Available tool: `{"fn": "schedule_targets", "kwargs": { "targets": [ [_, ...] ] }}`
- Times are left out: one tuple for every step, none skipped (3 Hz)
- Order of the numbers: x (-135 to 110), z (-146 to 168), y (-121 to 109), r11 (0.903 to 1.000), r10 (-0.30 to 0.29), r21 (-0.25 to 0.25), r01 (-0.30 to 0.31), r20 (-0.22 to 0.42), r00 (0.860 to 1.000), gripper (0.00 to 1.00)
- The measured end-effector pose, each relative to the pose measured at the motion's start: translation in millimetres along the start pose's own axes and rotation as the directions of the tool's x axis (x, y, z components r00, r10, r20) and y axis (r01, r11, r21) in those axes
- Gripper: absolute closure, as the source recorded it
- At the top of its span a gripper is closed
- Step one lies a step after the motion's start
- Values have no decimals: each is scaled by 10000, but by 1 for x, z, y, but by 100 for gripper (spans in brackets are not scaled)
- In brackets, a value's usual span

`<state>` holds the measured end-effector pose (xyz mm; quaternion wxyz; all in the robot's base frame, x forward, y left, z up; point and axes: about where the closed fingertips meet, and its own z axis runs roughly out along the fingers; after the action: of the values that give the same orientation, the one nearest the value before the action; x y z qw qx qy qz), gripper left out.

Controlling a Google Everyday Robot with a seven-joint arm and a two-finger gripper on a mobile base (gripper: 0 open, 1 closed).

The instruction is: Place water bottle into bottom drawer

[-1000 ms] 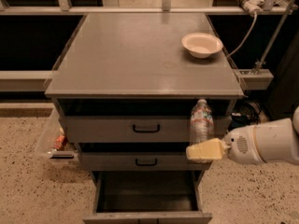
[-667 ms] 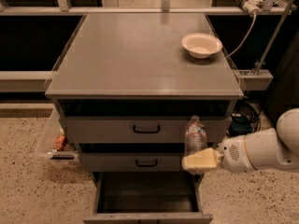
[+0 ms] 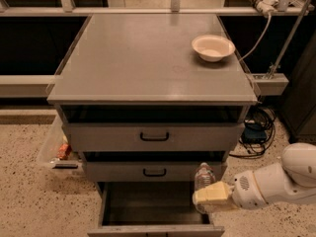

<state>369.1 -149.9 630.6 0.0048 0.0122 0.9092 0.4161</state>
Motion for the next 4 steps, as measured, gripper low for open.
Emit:
{"fn": "schedule_targets", "kwargs": {
  "targets": [
    [1,3,-2,9999,82,-58,-82,-72,9999,100],
    [1,2,-3,9998,-15,-176,16,36,10000,100],
    [-14,13,-7,9937,-575,-992,523,-507,9971,100],
    [-30,55,-21,9748,-716,-2214,276,-1933,9785,100]
  ]
}}
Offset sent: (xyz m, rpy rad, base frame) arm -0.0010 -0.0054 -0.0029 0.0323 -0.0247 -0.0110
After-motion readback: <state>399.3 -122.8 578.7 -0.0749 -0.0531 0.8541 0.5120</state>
